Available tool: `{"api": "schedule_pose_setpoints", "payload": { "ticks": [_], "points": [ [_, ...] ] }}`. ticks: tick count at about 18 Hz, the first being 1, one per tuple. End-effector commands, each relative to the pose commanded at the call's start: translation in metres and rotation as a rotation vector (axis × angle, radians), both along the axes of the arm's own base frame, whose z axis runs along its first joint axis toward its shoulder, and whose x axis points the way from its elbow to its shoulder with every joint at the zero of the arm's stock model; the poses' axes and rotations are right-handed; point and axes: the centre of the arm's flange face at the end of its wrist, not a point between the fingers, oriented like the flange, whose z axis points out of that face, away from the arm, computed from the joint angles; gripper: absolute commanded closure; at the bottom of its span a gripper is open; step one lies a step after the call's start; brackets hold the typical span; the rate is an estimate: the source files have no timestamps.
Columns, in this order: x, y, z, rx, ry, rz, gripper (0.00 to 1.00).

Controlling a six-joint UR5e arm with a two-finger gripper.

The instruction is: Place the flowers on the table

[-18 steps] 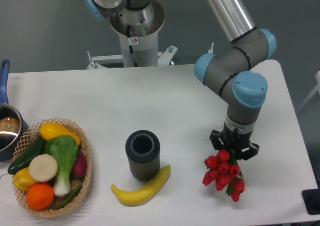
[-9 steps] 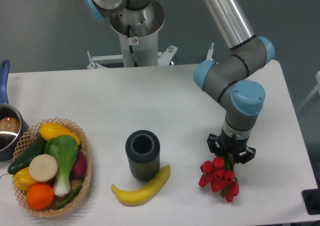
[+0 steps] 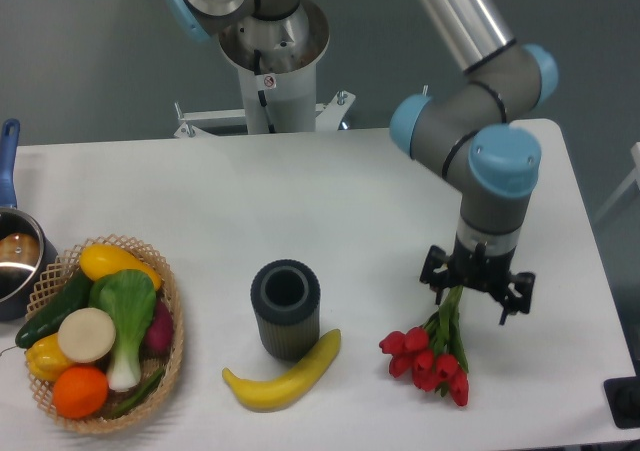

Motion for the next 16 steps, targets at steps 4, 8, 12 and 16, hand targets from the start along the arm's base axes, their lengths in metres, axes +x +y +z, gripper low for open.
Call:
{"api": "schedule_pose_setpoints", "payload": {
  "ticks": [4,8,12,16],
  "points": [
    [-0.028,-0.049,0.031,-0.041,0.066,-0.085,0.00],
    [-0.038,-0.089,0.049,-0.099,0.099,-0.181,0.00],
    [-0.030,-0.135,0.080,-0.134,0.055,-0.215,0.00],
    [-0.023,-0.184,0.108,-0.167,0.044,-0.299,0.00]
  ]
}}
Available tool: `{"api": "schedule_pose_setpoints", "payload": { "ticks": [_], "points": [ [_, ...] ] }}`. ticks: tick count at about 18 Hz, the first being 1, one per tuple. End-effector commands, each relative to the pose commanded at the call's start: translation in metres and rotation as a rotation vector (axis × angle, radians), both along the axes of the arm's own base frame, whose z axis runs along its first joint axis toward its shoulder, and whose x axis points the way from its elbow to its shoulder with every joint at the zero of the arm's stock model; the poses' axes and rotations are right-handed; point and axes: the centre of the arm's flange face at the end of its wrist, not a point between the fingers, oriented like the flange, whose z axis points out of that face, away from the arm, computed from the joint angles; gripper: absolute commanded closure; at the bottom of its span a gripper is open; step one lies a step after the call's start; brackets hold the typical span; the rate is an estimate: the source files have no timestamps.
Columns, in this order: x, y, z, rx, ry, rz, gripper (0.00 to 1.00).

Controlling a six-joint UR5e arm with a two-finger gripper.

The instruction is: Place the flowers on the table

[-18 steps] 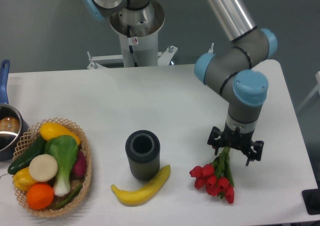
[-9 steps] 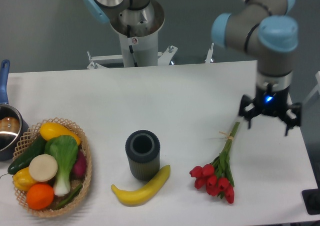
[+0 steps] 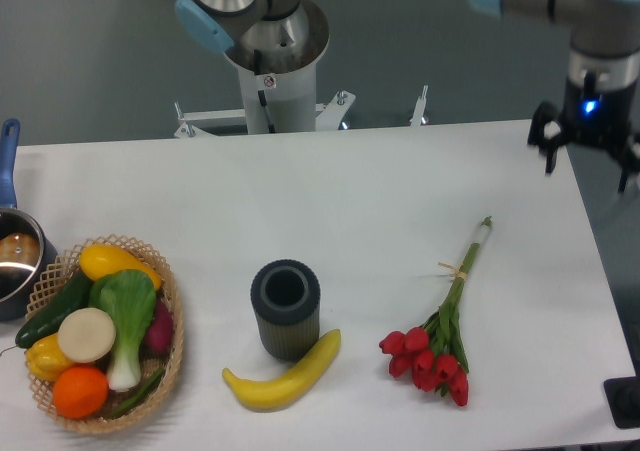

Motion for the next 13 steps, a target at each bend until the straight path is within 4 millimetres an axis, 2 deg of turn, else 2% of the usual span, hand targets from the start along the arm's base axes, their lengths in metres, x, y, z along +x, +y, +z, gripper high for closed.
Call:
{"api": "schedule_pose_setpoints", "payload": {
  "ticks": [4,13],
  "points": [
    [0.004,-0.030,0.010,0.013,-0.019,-0.006,0.00],
    [0.003,-0.037,0.012,0.081,-0.018,0.008,0.00]
  ]
}}
